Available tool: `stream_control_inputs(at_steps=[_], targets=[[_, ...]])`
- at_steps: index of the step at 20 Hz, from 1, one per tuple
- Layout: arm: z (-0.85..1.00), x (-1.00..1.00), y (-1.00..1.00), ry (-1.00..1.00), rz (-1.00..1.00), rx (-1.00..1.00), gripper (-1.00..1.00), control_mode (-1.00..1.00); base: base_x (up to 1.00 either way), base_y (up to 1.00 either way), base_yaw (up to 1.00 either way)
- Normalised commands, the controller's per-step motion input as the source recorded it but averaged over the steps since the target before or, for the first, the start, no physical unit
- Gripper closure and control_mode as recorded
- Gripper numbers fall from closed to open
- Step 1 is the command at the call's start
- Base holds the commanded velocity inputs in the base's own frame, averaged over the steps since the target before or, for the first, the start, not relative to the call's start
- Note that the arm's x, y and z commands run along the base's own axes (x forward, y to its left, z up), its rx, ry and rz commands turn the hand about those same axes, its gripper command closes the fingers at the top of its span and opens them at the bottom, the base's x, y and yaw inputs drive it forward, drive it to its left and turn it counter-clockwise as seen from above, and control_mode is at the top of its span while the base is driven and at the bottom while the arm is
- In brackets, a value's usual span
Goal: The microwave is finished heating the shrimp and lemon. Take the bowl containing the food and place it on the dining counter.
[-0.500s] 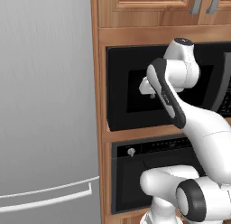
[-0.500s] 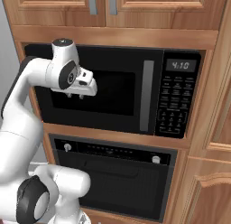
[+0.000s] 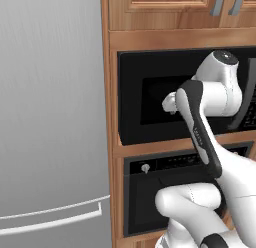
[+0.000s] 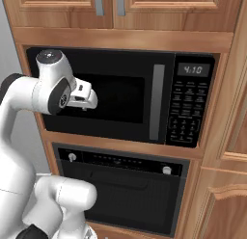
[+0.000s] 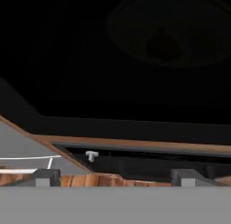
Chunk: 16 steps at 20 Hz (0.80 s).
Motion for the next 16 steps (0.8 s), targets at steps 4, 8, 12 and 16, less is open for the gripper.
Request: stream_control_inputs(at_steps=[4, 8, 12, 16], targets=[[0.00, -0.09, 0.00, -0.02, 0.00, 0.00, -1.00, -1.00, 0.00, 0.00, 0.00], [0.00, -0.03, 0.00, 0.00, 0.00, 0.00, -1.00, 1.00, -0.15, 0.00, 0.00], [0.00, 0.00, 0.00, 0.00, 0.00, 0.00, -1.00, 1.00, -0.32, -0.19, 0.00], [0.00, 0.00, 0.00, 0.00, 0.00, 0.00, -1.00, 1.00, -0.24, -0.55, 0.00]])
